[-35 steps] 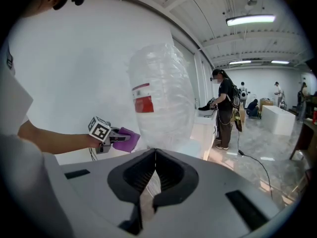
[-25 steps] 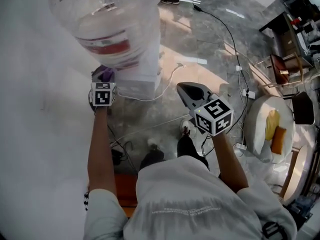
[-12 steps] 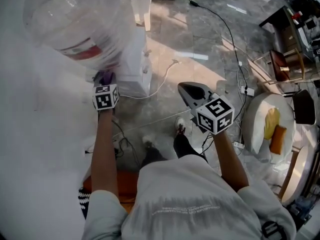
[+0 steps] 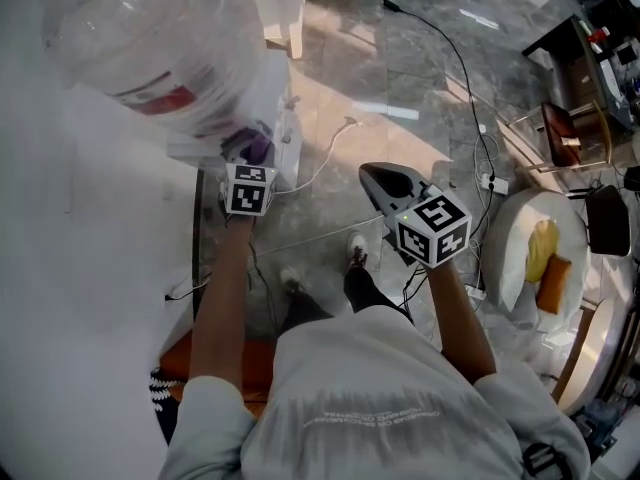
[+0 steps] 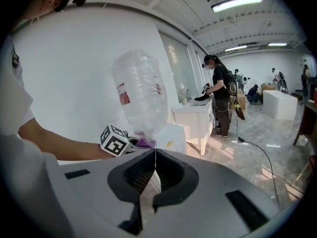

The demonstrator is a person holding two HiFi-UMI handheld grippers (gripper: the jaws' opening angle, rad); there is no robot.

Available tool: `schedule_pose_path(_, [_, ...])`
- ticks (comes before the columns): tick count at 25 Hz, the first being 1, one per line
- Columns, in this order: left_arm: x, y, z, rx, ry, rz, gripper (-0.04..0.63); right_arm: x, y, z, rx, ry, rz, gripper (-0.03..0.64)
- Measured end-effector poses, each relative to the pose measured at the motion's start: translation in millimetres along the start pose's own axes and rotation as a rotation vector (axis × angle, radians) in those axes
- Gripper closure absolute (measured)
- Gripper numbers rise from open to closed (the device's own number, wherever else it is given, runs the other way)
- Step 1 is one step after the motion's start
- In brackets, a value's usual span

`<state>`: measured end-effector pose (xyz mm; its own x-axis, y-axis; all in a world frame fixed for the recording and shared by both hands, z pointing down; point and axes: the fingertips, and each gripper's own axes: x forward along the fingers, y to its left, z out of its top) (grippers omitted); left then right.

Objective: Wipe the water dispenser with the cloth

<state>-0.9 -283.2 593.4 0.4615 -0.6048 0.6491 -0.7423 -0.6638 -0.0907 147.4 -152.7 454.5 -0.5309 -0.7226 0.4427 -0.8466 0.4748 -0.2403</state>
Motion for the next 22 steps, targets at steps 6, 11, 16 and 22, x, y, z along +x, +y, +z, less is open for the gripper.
schedule_pose_path(6, [8, -48, -12, 0.277, 0.041, -0.152, 0.532, 7, 13, -10, 0.010, 0.029, 0.007, 0.601])
schedule_pose_path(11, [5, -52, -16, 0.352, 0.023, -0.218, 0.532, 12, 26, -19, 0.016, 0.051, 0.001, 0.601])
schedule_pose_path(16, [-2, -48, -16, 0.318, -0.024, -0.306, 0.532, 18, 43, -21, 0.009, 0.066, -0.004, 0.601])
schedule_pose_path(22, [-18, -26, -19, 0.259, -0.089, -0.335, 0.532, 26, 63, -21, -0.003, 0.069, -0.009, 0.601])
